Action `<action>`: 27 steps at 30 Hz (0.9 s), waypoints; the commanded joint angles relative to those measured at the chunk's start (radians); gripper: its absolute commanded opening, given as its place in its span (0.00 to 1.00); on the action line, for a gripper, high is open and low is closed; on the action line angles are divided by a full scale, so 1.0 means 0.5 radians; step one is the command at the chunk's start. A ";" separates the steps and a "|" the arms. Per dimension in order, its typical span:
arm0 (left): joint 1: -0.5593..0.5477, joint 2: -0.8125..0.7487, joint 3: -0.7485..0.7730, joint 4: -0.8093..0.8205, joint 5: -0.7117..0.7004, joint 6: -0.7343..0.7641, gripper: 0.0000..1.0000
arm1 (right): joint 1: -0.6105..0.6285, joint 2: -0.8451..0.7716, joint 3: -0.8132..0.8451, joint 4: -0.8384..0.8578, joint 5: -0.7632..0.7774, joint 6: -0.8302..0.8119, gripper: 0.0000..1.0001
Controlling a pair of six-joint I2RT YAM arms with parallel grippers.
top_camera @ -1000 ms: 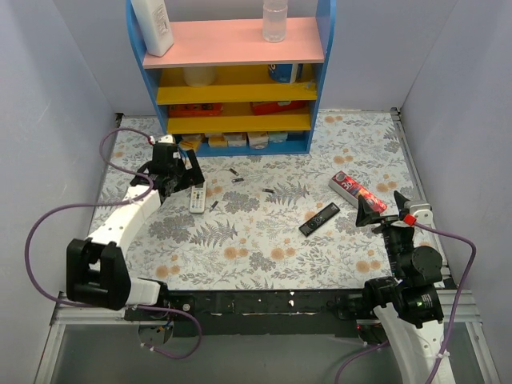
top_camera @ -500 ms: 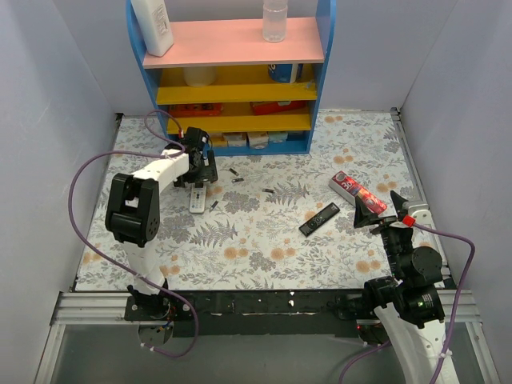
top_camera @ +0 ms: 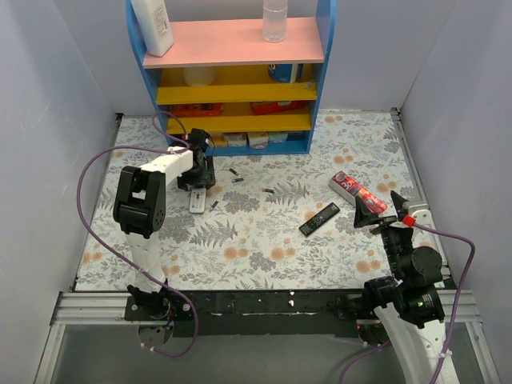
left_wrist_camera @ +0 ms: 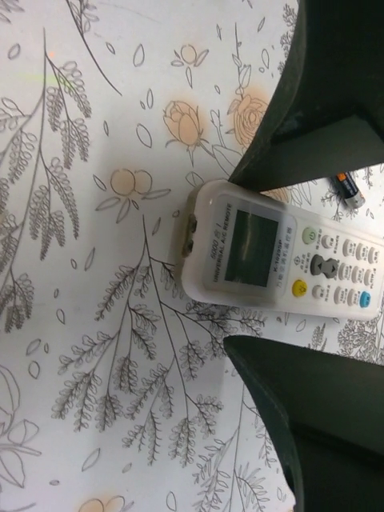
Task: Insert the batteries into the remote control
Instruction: Pick up the remote control from the center of the board.
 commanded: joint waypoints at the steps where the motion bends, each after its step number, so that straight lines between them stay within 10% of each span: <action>1: 0.005 0.033 0.064 -0.052 0.072 0.031 0.68 | 0.009 -0.286 0.022 0.040 0.035 0.014 0.98; 16: 0.005 -0.488 -0.194 0.128 0.262 -0.012 0.13 | 0.009 0.075 0.313 -0.288 -0.201 0.152 0.98; 27: -0.008 -1.310 -0.761 0.689 1.043 -0.293 0.00 | 0.009 0.594 0.489 -0.341 -0.864 0.265 0.98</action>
